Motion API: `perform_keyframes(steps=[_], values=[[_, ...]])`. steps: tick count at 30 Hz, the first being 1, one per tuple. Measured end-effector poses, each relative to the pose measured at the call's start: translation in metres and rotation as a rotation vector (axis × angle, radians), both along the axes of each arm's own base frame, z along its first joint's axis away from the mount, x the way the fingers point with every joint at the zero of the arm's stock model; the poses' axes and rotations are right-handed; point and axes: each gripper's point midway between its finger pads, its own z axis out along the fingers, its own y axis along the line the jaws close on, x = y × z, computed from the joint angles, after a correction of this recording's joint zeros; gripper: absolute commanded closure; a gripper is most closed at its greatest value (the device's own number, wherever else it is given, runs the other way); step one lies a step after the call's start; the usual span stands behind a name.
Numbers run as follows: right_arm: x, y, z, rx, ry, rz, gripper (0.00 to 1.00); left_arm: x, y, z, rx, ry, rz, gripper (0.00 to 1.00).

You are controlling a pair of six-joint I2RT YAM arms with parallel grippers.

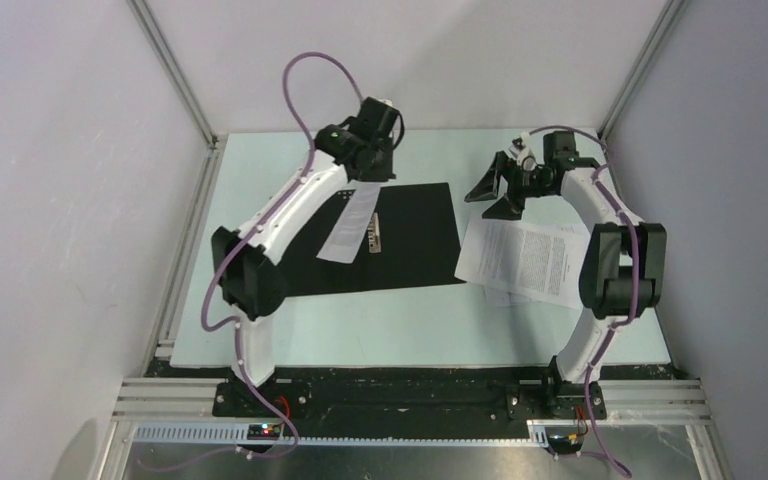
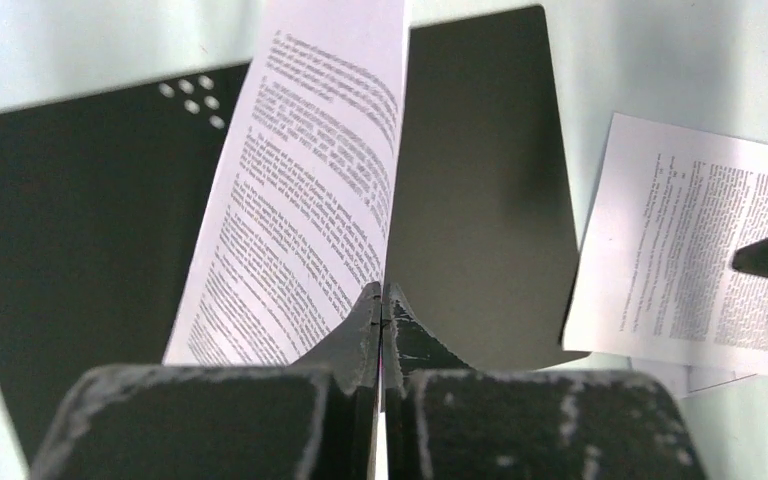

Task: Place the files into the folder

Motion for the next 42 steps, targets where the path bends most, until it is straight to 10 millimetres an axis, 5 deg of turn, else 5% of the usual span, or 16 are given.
perform_keyframes(steps=[6,11,15,20,22,25,31,35,37,42], values=[[0.015,0.008,-0.033,0.080,0.094,0.019,0.09,0.009,-0.039,-0.057,-0.060,0.120,0.052,0.96],[0.031,0.015,-0.034,0.122,0.028,0.034,0.07,0.017,-0.076,-0.089,-0.153,0.190,0.072,0.86],[0.045,0.025,-0.037,0.174,-0.018,0.025,0.06,0.021,-0.095,-0.092,-0.220,0.202,0.064,0.83],[0.059,0.048,-0.069,0.239,0.040,0.018,0.05,0.023,-0.105,-0.089,-0.275,0.211,0.044,0.76],[0.063,0.058,-0.083,0.264,0.076,0.012,0.05,0.025,-0.108,-0.088,-0.295,0.212,0.025,0.68],[0.067,0.069,-0.095,0.303,0.112,0.007,0.05,0.030,-0.111,-0.089,-0.320,0.214,-0.005,0.39],[0.075,0.089,-0.099,0.388,0.142,0.009,0.05,0.039,-0.114,-0.091,-0.369,0.222,-0.119,0.26],[0.076,0.096,-0.096,0.417,0.151,0.012,0.05,0.055,-0.089,-0.082,-0.362,0.173,-0.159,0.16],[0.075,0.097,-0.098,0.415,0.158,0.012,0.06,0.061,-0.056,-0.081,-0.328,0.158,-0.133,0.13],[0.069,0.092,-0.113,0.332,0.192,0.014,0.08,0.061,0.063,-0.090,-0.242,0.172,-0.009,0.21]])
